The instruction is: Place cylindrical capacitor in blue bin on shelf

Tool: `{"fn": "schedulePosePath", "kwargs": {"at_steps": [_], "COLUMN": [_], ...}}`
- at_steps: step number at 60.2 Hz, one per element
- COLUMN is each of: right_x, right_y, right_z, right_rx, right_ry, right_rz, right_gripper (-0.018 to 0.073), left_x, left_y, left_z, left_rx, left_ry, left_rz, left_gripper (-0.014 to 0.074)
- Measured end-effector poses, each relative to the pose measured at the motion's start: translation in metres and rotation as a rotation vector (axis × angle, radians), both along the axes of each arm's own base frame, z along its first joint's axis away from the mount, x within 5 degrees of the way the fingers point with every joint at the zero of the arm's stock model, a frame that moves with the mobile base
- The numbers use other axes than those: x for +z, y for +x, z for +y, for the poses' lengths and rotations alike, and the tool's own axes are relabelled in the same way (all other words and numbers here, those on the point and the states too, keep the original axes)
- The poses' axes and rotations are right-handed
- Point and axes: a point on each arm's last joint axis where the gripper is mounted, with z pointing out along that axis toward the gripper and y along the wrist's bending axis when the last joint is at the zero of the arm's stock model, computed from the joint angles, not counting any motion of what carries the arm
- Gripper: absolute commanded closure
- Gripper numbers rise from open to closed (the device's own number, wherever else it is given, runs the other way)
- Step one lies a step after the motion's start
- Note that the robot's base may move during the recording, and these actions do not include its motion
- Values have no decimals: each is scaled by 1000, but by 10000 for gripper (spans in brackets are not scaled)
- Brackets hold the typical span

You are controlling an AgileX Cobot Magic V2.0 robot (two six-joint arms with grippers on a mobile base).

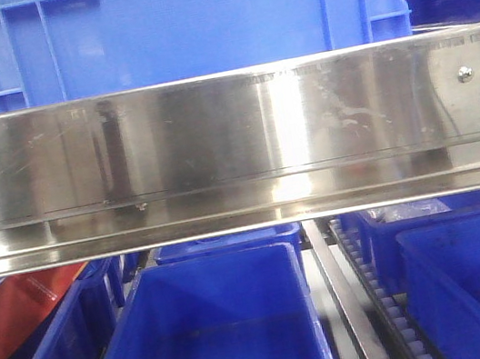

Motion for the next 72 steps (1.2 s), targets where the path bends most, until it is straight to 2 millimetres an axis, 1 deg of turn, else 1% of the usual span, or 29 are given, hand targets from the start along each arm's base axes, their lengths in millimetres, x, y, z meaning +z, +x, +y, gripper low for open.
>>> {"fn": "schedulePosePath", "kwargs": {"at_steps": [7, 11, 15, 16, 18, 22, 28, 29, 30, 31, 37, 40, 43, 44, 45, 49, 53, 57, 59, 61, 63, 64, 67, 69, 72], "right_x": [0, 0, 1, 1, 1, 1, 1, 1, 1, 1, 1, 1, 1, 1, 1, 1, 1, 1, 1, 1, 1, 1, 1, 1, 1], "right_y": [0, 0, 0, 0, 0, 0, 0, 0, 0, 0, 0, 0, 0, 0, 0, 0, 0, 0, 0, 0, 0, 0, 0, 0, 0], "right_z": [1, 1, 1, 1, 1, 1, 1, 1, 1, 1, 1, 1, 1, 1, 1, 1, 1, 1, 1, 1, 1, 1, 1, 1, 1], "right_rx": [5, 8, 8, 8, 9, 9, 9, 9, 9, 9, 9, 10, 10, 10, 10, 10, 10, 10, 10, 10, 10, 10, 10, 10, 10], "right_ry": [12, 17, 19, 19, 21, 21, 21, 21, 21, 21, 21, 23, 23, 23, 23, 23, 23, 23, 23, 23, 23, 23, 23, 23, 23], "right_rz": [0, -1, -1, -1, -1, -3, -3, -3, -3, -3, -3, -2, -2, -2, -2, -2, -2, -2, -2, -2, -2, -2, -2, -2, -2], "right_gripper": [721, 721, 721, 721, 721, 721, 721, 721, 721, 721, 721, 721, 721, 721, 721, 721, 721, 721, 721, 721, 721, 721, 721, 721, 721], "left_x": [26, 43, 56, 57, 64, 70, 69, 71, 68, 71, 66, 58, 54, 48, 48, 35, 20, 8, 4, -3, -7, -8, -13, -14, -14], "left_y": [19, 33, 49, 56, 62, 80, 112, 115, 122, 125, 152, 170, 183, 190, 194, 211, 227, 237, 241, 245, 247, 247, 250, 250, 250], "left_z": [-14, -28, -46, -52, -60, -82, -115, -120, -127, -131, -157, -171, -180, -184, -187, -198, -209, -216, -219, -222, -224, -224, -226, -226, -226], "left_rx": [-90, -162, -237, -251, -279, -340, -399, -407, -417, -423, -446, -450, -452, -452, -452, -451, -451, -451, -451, -450, -452, -452, -452, -452, -452], "left_ry": [3, 1, 2, 6, 6, 11, 24, 22, 25, 24, 33, 42, 47, 52, 52, 62, 75, 85, 88, 94, 99, 100, 106, 107, 109], "left_rz": [-10, -14, -9, 5, 0, 14, 54, 50, 64, 59, 82, 105, 113, 126, 125, 151, 185, 209, 218, 234, 246, 249, 263, 265, 270], "left_gripper": [707, 707, 707, 707, 707, 707, 707, 707, 707, 707, 707, 707, 707, 707, 707, 696, 643, 550, 482, 392, 330, 284, 181, 120, 65]}}
